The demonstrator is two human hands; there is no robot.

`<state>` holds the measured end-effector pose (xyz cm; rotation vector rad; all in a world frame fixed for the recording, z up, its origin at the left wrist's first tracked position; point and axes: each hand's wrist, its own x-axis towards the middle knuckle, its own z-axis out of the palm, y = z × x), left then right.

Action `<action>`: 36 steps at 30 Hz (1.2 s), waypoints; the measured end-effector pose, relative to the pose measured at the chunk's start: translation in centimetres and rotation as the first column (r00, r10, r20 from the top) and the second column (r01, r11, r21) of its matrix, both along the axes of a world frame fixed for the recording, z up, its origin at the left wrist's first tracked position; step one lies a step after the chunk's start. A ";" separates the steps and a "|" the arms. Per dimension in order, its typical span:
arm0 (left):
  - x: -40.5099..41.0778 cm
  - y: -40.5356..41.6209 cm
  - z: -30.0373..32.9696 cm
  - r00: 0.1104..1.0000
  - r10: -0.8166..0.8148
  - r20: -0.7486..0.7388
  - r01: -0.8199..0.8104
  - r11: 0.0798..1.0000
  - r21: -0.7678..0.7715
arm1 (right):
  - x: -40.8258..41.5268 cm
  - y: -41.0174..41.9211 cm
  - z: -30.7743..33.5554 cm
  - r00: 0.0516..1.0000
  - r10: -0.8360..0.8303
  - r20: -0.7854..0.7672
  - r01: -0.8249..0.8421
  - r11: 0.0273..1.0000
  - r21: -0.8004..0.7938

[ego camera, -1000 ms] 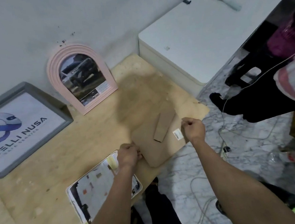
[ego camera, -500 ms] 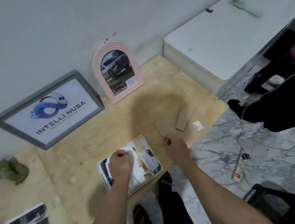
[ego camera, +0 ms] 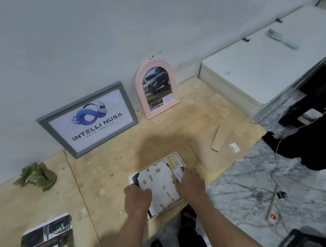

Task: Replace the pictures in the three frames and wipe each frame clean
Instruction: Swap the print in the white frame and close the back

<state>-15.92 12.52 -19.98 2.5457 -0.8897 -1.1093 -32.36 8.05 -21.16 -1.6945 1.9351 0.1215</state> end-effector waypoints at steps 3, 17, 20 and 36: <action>0.5 -0.6 -0.7 0.988 0.114 -0.109 -0.118 0.992 -0.036 | 0.4 -0.1 -0.1 0.996 -0.082 0.045 0.082 0.997 0.012; 1.6 -1.3 0.6 0.922 0.255 -0.292 -0.277 0.960 -0.034 | 0.1 -2.2 2.5 0.772 -0.426 0.472 0.329 0.903 0.278; 1.9 -0.6 0.8 0.921 0.259 -0.291 -0.277 0.961 -0.024 | -1.4 -3.1 4.3 0.583 -0.578 0.570 0.312 0.808 0.501; 4.4 0.1 5.8 0.544 0.533 -0.648 -0.787 0.593 -0.172 | 0.0 -9.4 7.9 0.496 -0.488 0.718 -0.065 0.804 0.591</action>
